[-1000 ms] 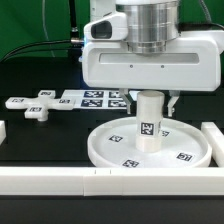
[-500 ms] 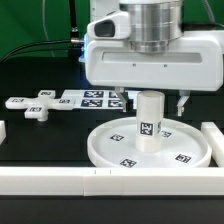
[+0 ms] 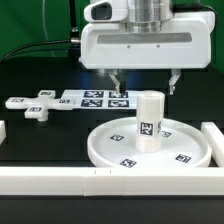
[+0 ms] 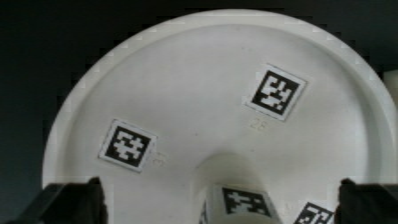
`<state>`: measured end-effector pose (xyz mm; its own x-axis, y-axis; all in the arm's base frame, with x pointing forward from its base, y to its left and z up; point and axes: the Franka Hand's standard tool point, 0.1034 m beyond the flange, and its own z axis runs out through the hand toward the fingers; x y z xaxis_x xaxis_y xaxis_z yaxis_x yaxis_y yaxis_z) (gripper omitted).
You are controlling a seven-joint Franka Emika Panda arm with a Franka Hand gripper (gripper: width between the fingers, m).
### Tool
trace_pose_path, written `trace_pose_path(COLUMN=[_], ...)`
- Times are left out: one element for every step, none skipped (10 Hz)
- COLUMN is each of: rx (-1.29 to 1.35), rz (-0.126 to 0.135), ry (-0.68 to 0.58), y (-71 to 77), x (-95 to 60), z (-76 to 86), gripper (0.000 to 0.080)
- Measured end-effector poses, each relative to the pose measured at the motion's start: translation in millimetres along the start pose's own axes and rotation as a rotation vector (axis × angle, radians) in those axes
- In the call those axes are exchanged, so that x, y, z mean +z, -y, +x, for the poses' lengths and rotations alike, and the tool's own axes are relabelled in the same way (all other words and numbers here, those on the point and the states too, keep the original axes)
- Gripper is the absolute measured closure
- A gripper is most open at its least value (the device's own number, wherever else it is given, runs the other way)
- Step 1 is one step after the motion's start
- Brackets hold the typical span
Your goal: Assemble round table
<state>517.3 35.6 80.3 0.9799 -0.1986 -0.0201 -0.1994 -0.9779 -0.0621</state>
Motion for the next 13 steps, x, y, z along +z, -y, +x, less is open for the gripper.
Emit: trace_pose_path(rx=[-0.001,-0.010,-0.157,-0.242,-0.249,-0.254,-0.256,-0.259,-0.259,-0.264,-0.414,-0.496,-0.539], rz=[0.000,-0.001,-0.010,-0.017,-0.021,-0.024,-0.023,-0.023,-0.023,-0.024,-0.030,-0.031,-0.030], ry=[0.000,0.001,-0.014,-0.015,-0.011,-0.017,-0.015,-0.014,-0.013,-0.012,-0.019,-0.011,-0.013], y=[0.1,-0.7,-12.2,-34.8,-51.9,-61.0,-58.0,-57.5,-57.8,-58.5,-74.1,-103.8,-126.0], x=[0.1,0.7,2.4,2.9,-1.2,-3.5,-2.0,-1.5,-1.3,-0.9,0.6,2.8,1.3], z=[-0.2,-0.9,-3.2,-7.4,-5.7,-2.5,-3.6,-3.9,-4.0,-4.1,-4.7,-8.8,-9.7], gripper=[0.0151,0.0151,0.0151,0.0151,0.0151,0.0151,0.0151,0.0151,0.0151,0.0151,0.0151,0.0151,0.0151])
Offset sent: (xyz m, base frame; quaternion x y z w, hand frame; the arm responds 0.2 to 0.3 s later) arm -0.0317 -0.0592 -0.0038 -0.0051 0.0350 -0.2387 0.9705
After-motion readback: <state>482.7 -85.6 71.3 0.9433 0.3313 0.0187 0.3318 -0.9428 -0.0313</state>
